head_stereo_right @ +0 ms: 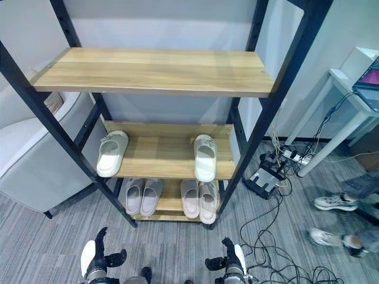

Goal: Arrange the slippers neatly on the shoe rack.

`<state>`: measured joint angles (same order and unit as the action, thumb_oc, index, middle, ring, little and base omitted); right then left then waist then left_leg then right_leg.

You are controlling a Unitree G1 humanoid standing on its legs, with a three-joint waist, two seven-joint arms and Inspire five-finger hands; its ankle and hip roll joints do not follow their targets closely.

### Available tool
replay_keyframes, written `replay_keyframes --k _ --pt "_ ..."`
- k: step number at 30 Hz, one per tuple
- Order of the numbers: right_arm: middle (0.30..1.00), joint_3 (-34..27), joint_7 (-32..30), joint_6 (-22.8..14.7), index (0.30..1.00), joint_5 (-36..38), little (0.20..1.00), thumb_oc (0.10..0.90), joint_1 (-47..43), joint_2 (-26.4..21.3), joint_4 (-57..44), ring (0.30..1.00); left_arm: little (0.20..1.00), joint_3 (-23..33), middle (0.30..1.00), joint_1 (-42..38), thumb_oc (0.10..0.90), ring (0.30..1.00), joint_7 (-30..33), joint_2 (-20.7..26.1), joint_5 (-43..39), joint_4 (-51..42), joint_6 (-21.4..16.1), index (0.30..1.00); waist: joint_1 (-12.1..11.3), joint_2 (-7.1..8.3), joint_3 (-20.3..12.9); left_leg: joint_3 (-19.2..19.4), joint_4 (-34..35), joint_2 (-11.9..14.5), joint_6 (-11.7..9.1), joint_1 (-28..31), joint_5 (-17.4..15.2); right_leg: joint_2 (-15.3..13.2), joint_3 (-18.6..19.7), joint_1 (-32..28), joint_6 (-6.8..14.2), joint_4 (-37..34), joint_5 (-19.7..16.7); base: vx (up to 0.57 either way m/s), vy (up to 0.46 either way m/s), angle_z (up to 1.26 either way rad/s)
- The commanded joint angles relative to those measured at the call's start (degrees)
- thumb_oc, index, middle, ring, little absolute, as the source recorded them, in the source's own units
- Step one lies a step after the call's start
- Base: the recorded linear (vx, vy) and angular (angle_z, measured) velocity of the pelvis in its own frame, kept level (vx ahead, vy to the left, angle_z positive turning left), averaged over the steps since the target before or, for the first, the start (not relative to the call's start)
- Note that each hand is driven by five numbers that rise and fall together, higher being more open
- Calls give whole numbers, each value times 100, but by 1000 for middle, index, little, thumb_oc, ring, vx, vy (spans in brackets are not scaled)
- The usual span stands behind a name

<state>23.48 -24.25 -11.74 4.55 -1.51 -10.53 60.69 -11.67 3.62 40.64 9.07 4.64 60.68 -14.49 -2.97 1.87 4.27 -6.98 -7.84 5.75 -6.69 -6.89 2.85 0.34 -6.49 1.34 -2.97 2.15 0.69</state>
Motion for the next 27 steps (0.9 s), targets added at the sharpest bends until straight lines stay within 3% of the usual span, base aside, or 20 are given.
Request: replay_keyframes --k 1,6,10,15,16,23,24,25,26,27 --pt "900 -298 -525 -435 900 -349 900 800 -368 -121 -667 900 900 -244 900 -108 800 900 57 45 -84 -142 -93 900 -77 -30 -66 125 354 -294 253 228 -310 -400 -20 -274 759 -199 382 67 167 -15" --pt "900 -939 -1115 -739 900 -93 900 800 -324 -457 -1392 900 900 -46 900 -225 800 900 140 156 150 524 163 900 83 -46 -259 225 982 -458 408 713 -342 -477 49 -378 829 -103 413 102 152 -9" --pt "900 -1017 -1165 -790 900 -50 900 800 -311 -561 -1801 900 900 44 900 -236 800 900 81 132 153 742 289 900 121 -67 -345 298 1248 -475 472 952 -343 -505 107 -437 878 -129 387 87 86 -10" --pt "900 -1039 -1786 -659 900 -1068 900 800 -552 -1061 -2632 900 900 -126 900 -400 800 900 -172 49 491 929 462 900 181 -127 -306 386 1284 -555 518 866 -401 -605 100 -372 975 -248 327 3 67 -7" --pt "900 -941 -1957 -527 900 -1886 900 800 -589 -1450 -3291 900 900 -299 900 -533 800 900 -203 -48 867 969 636 900 221 -143 -298 400 1284 -653 552 848 -487 -651 116 -314 1017 -292 280 -26 110 -1" --pt "900 -499 -1757 -406 900 -2627 900 800 -786 -1731 -3904 900 900 -451 900 -609 800 900 -212 -147 1166 1061 753 900 217 -113 -325 446 1284 -653 568 904 -471 -683 120 -410 1040 -411 173 12 24 -2" --pt "900 -899 -1218 -177 900 -2600 900 800 -429 -2280 -5927 900 900 -258 900 -545 800 900 -157 -127 1113 1025 851 900 328 -64 -326 518 1284 -654 549 896 -470 -694 153 -407 1064 -467 125 -35 -1 15" --pt "900 -1082 -652 -418 900 -2960 900 800 554 -2569 -6701 900 900 24 900 -570 800 900 -170 -105 1091 1099 830 900 413 -34 -287 613 1284 -623 548 900 -471 -686 224 -368 1083 -479 60 -60 -7 19" --pt "900 -1597 -412 -595 900 -2868 900 800 1499 -2730 -7814 900 900 182 900 -479 800 900 -118 -52 1060 1031 813 900 519 -16 -277 662 1284 -616 533 875 -446 -679 254 -326 1108 -496 6 -44 -6 -1" --pt "900 -1638 -385 -579 900 -2855 900 800 1557 -2734 -7861 900 900 155 900 -463 800 900 -117 -58 1059 1028 814 900 493 -22 -288 667 1284 -614 532 891 -466 -677 257 -343 1109 -503 19 -35 -10 -33"
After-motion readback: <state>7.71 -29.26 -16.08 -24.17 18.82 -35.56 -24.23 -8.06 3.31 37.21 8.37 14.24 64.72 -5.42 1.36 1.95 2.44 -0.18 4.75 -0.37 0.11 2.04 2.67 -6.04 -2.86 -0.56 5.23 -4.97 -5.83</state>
